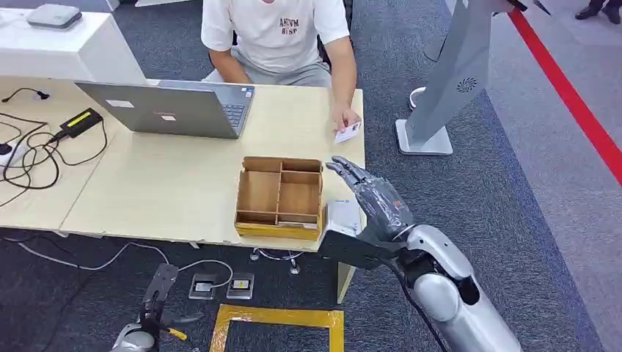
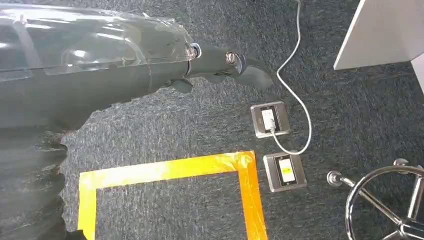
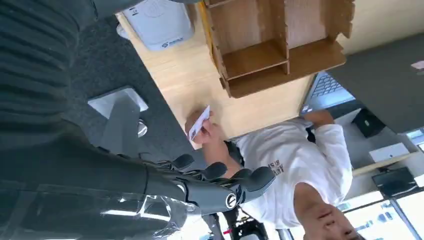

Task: Pass the card to the sensor for recognition and then transmit it.

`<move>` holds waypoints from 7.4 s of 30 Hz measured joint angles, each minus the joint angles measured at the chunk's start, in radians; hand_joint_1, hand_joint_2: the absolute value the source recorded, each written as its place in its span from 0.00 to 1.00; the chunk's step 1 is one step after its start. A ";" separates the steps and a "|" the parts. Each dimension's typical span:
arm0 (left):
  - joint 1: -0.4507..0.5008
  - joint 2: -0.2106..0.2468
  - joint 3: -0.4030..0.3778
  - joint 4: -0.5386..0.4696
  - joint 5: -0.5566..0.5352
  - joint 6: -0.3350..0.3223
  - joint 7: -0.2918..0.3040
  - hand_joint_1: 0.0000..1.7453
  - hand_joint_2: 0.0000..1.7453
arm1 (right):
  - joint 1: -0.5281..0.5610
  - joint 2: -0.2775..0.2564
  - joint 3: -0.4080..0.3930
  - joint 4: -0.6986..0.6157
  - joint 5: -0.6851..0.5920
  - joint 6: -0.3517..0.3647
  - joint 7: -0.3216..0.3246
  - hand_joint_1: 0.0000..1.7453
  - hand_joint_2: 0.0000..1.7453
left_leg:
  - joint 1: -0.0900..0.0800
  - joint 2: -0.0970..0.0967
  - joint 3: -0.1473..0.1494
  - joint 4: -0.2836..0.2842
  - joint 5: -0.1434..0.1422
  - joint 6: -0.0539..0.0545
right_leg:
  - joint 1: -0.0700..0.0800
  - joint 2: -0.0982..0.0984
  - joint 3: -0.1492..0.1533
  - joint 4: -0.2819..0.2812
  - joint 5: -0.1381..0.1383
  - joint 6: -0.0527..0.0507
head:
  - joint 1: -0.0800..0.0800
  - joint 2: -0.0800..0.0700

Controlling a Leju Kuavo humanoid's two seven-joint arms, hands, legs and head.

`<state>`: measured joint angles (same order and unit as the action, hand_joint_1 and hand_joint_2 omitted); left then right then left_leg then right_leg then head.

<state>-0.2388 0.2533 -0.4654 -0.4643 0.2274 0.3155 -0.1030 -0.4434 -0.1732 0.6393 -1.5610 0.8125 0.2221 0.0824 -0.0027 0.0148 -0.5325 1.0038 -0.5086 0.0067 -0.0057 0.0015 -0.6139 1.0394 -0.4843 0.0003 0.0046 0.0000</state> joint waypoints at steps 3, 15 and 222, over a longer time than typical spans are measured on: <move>0.000 -0.001 0.000 0.000 -0.006 0.002 0.000 0.00 1.00 | 0.001 0.006 0.004 0.011 0.020 -0.016 0.007 0.00 1.00 | 0.000 0.000 0.000 0.000 0.000 0.000 | 0.000 0.000 0.000 0.000 0.000 0.000 | 0.000 0.000; -0.003 -0.011 0.011 0.000 -0.045 0.000 0.001 0.00 1.00 | -0.018 0.065 0.019 0.113 0.163 -0.166 -0.021 0.00 1.00 | 0.000 0.000 0.000 0.000 0.000 0.000 | 0.000 0.000 0.000 0.000 0.000 0.000 | 0.000 0.000; -0.012 -0.061 0.092 0.004 -0.166 -0.006 0.001 0.00 0.00 | -0.125 0.176 0.132 0.503 0.205 -0.167 -0.127 0.00 1.00 | 0.001 -0.001 -0.001 0.000 0.000 -0.001 | 0.001 0.000 -0.001 -0.001 0.000 0.000 | 0.000 0.000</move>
<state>-0.2503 0.1926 -0.3738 -0.4604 0.0614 0.3090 -0.1019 -0.5679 0.0027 0.7713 -1.0578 1.0178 0.0553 -0.0450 -0.0020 0.0141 -0.5338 1.0039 -0.5088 0.0061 -0.0049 0.0016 -0.6150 1.0387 -0.4846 0.0000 0.0046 0.0000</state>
